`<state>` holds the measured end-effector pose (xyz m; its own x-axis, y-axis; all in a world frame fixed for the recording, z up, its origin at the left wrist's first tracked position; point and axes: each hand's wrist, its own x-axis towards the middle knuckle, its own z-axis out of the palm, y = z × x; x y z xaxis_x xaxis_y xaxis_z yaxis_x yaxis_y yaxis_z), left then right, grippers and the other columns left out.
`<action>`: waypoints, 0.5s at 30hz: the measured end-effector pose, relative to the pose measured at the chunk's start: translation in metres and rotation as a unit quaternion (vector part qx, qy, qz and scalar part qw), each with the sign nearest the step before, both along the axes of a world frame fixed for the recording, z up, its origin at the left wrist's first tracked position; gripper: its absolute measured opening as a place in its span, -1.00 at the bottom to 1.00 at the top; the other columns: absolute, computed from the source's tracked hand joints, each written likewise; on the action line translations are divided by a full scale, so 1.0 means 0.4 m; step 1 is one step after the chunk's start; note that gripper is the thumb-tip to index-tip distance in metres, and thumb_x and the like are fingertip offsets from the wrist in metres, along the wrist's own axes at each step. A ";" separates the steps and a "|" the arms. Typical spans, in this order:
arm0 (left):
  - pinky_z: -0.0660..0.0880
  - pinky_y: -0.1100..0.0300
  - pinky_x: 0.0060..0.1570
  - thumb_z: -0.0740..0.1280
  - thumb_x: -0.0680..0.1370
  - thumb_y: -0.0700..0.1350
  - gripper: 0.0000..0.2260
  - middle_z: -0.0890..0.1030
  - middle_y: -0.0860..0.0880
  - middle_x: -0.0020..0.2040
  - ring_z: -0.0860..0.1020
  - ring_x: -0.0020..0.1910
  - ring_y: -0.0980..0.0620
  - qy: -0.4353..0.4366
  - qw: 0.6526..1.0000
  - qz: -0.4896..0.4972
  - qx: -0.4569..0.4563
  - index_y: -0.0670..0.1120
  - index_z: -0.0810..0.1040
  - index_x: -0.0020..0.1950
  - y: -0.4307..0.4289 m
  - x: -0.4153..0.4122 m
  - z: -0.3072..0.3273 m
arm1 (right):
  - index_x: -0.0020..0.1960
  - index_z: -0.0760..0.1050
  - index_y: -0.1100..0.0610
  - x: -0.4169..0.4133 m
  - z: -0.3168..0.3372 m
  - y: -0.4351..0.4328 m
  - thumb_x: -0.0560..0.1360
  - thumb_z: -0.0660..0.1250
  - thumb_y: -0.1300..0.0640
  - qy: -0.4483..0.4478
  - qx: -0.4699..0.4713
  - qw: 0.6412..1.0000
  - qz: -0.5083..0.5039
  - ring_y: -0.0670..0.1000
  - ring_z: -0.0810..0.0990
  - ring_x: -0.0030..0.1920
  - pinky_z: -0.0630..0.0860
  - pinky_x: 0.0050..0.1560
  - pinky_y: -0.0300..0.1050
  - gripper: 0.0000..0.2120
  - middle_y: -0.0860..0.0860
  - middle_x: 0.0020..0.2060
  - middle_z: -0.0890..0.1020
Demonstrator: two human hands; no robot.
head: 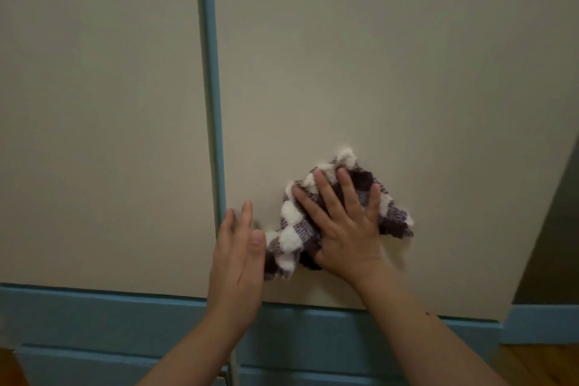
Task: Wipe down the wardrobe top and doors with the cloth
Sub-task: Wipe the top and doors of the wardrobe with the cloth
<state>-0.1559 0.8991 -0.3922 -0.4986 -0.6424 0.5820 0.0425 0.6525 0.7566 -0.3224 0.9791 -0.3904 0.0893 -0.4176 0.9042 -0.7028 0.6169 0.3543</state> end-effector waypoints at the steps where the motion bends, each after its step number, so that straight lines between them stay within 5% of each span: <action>1: -0.06 0.33 0.33 -0.19 0.30 0.52 -0.31 0.10 0.01 0.51 0.04 0.47 0.16 0.012 1.000 0.007 0.002 0.27 0.06 0.36 0.007 -0.003 0.012 | 0.48 0.15 -0.12 -0.022 0.007 0.031 0.41 0.14 -0.25 -0.007 -0.015 1.000 -0.011 0.14 -0.03 0.52 -0.13 0.37 0.37 -0.33 -0.02 0.52 0.09; 4: -0.03 0.23 0.36 -0.14 0.35 0.38 -0.24 0.09 -0.07 0.51 0.06 0.48 0.05 0.038 0.998 0.042 -0.008 0.04 0.12 0.48 0.008 -0.007 0.053 | 0.52 -0.01 -0.13 -0.084 0.013 0.122 0.38 0.14 -0.26 -0.051 -0.068 0.995 -0.049 0.16 -0.11 0.52 -0.18 0.35 0.39 -0.24 -0.03 0.54 -0.10; 6: -0.04 0.22 0.36 -0.15 0.35 0.45 -0.17 0.09 -0.11 0.50 0.07 0.48 0.00 0.048 0.997 0.051 -0.026 -0.01 0.15 0.48 -0.002 -0.011 0.079 | 0.52 -0.11 -0.15 -0.117 0.009 0.185 0.33 0.12 -0.28 -0.113 -0.107 0.985 -0.070 0.16 -0.18 0.51 -0.22 0.33 0.40 -0.17 -0.03 0.53 -0.16; 11: -0.06 0.22 0.37 -0.20 0.29 0.52 -0.10 0.06 -0.10 0.52 0.04 0.49 -0.02 0.043 0.996 0.059 -0.041 0.02 0.14 0.48 -0.012 -0.017 0.137 | 0.52 -0.17 -0.12 -0.162 -0.006 0.276 0.28 0.09 -0.28 -0.276 -0.217 0.928 -0.127 0.22 -0.11 0.48 -0.09 0.28 0.55 -0.12 0.06 0.50 -0.07; 15: -0.09 0.27 0.34 -0.19 0.34 0.36 -0.22 0.08 -0.09 0.52 0.02 0.49 0.02 0.050 0.997 0.054 -0.031 0.04 0.11 0.48 -0.023 -0.016 0.171 | 0.53 -0.02 0.06 -0.126 0.040 0.227 0.35 0.45 -0.06 -0.341 -0.330 0.874 -0.108 0.30 -0.11 0.48 -0.11 0.30 0.52 -0.07 0.20 0.51 -0.04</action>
